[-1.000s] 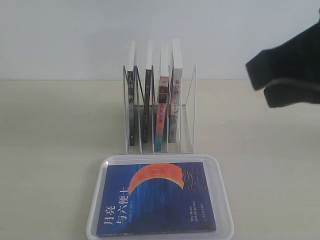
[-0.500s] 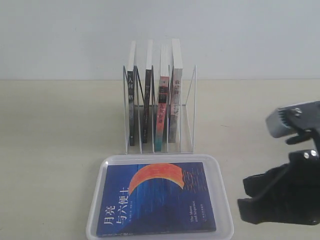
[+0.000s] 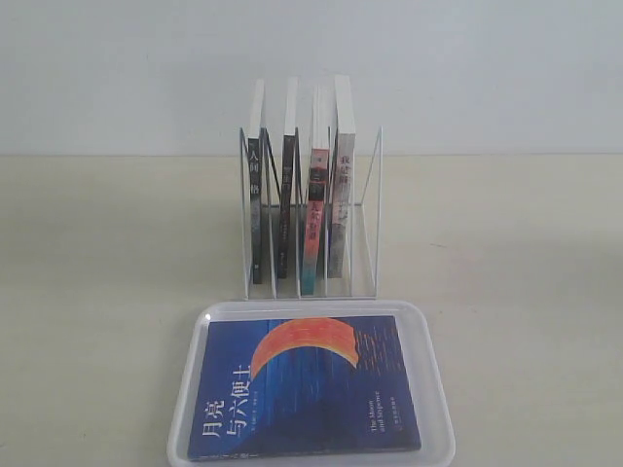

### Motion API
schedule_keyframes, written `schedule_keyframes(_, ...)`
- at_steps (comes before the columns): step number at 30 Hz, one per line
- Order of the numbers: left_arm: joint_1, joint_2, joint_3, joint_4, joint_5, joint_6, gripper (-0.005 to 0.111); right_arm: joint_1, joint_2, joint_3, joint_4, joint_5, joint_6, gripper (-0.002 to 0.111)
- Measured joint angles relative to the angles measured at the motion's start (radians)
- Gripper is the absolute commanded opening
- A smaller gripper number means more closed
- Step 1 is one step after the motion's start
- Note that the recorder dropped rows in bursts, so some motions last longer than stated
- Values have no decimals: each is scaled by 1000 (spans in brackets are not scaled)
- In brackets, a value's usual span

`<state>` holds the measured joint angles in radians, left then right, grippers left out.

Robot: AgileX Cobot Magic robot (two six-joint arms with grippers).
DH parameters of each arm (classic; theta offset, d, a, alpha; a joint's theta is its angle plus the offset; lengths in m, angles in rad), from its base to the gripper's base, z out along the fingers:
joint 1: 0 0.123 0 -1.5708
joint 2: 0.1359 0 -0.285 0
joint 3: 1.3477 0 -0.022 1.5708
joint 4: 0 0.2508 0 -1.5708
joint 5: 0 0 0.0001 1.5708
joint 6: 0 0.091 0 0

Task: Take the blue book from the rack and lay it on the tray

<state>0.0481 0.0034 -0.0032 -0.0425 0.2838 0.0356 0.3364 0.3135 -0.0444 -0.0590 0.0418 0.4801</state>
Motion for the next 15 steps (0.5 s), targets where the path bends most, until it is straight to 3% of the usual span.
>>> schedule_keyframes(10, 0, 0, 0, 0, 0, 0, 4, -112, -237, 39, 74, 6, 21, 0)
schedule_keyframes(15, 0, 0, 0, 0, 0, 0, 4, -176, -305, 39, 85, 110, -4, 0)
